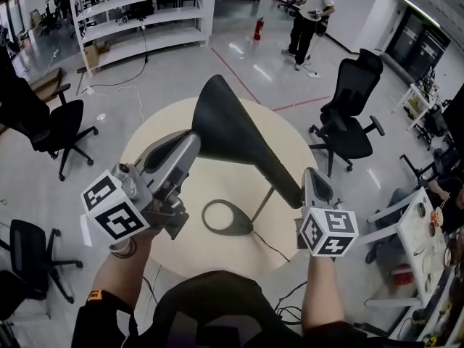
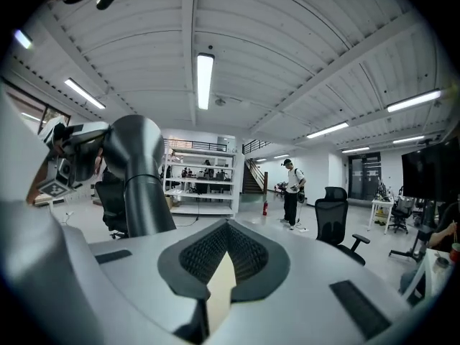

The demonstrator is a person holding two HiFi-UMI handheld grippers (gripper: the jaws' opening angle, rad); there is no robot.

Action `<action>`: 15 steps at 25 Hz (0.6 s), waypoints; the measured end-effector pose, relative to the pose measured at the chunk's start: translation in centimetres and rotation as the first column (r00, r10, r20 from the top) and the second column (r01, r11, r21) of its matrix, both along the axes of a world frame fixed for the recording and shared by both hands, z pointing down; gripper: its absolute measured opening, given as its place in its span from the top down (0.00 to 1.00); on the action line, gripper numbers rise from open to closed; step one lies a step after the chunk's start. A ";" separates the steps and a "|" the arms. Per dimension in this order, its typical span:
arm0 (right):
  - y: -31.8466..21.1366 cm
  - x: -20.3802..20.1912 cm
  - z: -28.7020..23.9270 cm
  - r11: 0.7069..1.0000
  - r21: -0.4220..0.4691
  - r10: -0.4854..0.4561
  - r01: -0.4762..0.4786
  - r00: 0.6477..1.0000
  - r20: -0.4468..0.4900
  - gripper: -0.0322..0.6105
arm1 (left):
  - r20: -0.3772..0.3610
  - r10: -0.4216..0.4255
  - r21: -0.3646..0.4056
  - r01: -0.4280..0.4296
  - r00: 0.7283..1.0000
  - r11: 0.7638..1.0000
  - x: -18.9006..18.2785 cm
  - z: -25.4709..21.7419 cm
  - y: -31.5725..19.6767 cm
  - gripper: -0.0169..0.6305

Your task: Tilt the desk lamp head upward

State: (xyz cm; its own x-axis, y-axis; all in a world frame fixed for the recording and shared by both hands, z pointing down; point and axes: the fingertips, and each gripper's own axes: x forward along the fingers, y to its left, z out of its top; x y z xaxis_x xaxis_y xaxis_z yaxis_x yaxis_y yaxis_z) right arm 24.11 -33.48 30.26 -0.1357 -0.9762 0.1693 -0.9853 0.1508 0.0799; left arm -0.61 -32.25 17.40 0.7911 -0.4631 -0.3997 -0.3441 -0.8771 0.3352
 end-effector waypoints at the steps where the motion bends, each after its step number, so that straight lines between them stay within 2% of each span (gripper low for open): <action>1: 0.0 -0.1 0.2 1.000 -0.003 0.005 -0.005 1.000 -0.008 0.94 | 0.002 0.007 0.007 -0.007 1.000 1.000 0.2 -0.4 0.1 0.87; 9: 0.1 -0.1 1.6 0.998 -0.024 0.052 -0.054 0.997 -0.056 0.94 | 0.028 0.060 0.071 -0.062 0.998 0.996 2.7 -3.4 1.5 0.87; 15: 0.4 -0.8 2.1 0.997 -0.026 0.076 -0.078 0.995 -0.064 0.94 | 0.032 0.084 0.090 -0.086 0.996 0.992 3.1 -4.3 2.3 0.87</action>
